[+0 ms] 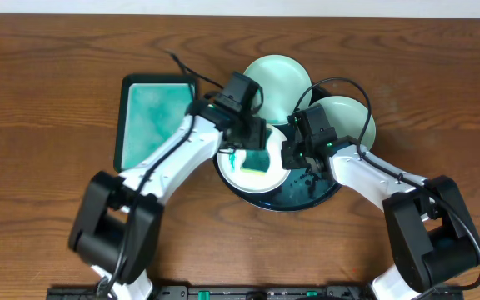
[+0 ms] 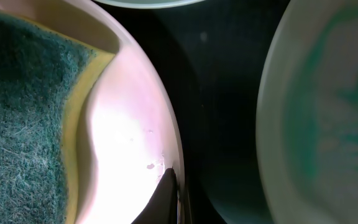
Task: Clean dirty plates on tray and stack at the side
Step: 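Grasp the sponge again with the left gripper above the white plate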
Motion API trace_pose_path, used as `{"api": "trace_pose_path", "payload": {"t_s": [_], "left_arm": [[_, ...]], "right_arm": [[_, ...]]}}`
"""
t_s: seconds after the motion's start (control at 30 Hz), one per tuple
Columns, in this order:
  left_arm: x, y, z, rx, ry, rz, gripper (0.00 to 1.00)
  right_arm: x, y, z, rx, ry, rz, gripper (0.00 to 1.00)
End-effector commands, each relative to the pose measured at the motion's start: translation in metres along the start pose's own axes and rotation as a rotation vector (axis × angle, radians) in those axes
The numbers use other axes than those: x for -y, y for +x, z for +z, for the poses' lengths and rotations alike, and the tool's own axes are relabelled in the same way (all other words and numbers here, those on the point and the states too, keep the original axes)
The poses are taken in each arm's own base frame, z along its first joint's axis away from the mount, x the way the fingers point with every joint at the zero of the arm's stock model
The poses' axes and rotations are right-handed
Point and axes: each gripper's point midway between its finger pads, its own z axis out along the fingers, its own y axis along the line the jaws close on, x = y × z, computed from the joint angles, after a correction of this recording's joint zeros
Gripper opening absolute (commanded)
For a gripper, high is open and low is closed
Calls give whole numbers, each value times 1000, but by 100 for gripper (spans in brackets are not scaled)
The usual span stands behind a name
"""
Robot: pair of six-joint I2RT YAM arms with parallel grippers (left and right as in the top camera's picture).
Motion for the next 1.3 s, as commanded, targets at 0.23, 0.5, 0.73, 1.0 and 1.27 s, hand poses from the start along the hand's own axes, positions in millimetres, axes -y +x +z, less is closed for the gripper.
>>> {"api": "trace_pose_path", "payload": {"t_s": [0.23,0.5,0.73,1.0,1.27], "left_arm": [[-5,17,43,-93,-7,-9,64],[-4,17,43,-90,-6,-5,53],[-11,2,26,-16,-77,4,51],[-5,2,16,-1,-77,23,66],[9,14,28,-26,-73,62,69]], "right_arm": [[-5,3,3,-15,-10,-12,1],[-4,3,3,-16,-9,-12,1],[-4,3,3,-16,-9,-11,1],[-4,3,3,-16,-9,-11,1],[-4,3,3,-17,-9,-12,1]]}}
